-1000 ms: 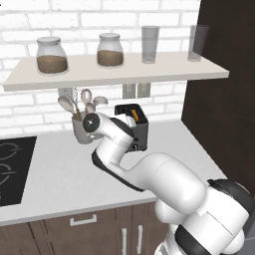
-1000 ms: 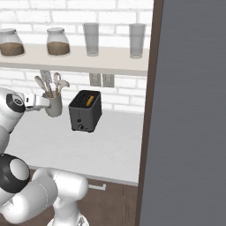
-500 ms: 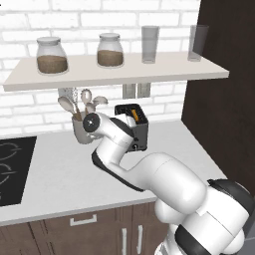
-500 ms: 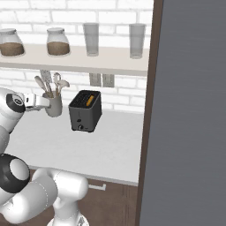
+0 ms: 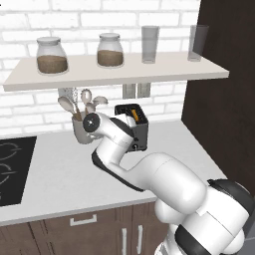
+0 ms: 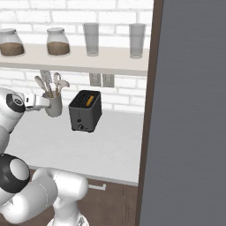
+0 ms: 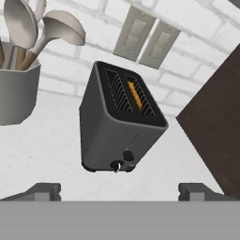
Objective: Start the toaster. Once the lever pops up, take the bread to the plate on the dining counter.
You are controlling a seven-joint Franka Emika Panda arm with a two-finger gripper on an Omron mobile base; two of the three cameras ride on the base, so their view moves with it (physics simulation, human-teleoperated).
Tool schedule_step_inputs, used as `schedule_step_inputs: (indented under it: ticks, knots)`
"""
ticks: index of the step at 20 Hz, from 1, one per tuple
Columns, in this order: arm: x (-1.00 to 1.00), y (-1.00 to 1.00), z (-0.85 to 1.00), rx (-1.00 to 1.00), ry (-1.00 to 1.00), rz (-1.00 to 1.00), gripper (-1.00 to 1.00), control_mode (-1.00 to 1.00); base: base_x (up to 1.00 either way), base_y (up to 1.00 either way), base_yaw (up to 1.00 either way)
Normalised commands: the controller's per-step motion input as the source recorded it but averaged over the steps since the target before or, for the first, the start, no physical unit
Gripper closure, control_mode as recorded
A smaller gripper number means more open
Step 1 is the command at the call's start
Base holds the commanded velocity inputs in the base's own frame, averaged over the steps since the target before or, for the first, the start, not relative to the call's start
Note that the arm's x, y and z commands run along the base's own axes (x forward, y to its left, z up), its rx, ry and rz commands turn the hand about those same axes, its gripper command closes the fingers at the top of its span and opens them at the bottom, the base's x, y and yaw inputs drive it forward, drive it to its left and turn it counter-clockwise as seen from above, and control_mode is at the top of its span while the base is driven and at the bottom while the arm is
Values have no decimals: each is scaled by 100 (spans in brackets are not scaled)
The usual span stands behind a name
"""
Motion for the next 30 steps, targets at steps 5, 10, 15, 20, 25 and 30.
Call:
schedule_step_inputs:
  ticks: [5,10,15,20,25,30]
  knots:
    - [0,0,0,0,0,0,-100,-100,0,0,0]
    - [0,0,0,0,0,0,-100,-100,0,0,0]
    - [0,0,0,0,0,0,-100,-100,0,0,0]
    - [0,0,0,0,0,0,-100,-100,0,0,0]
    - [0,0,0,0,0,0,-100,-100,0,0,0]
    - [0,0,0,0,0,0,-100,-100,0,0,0]
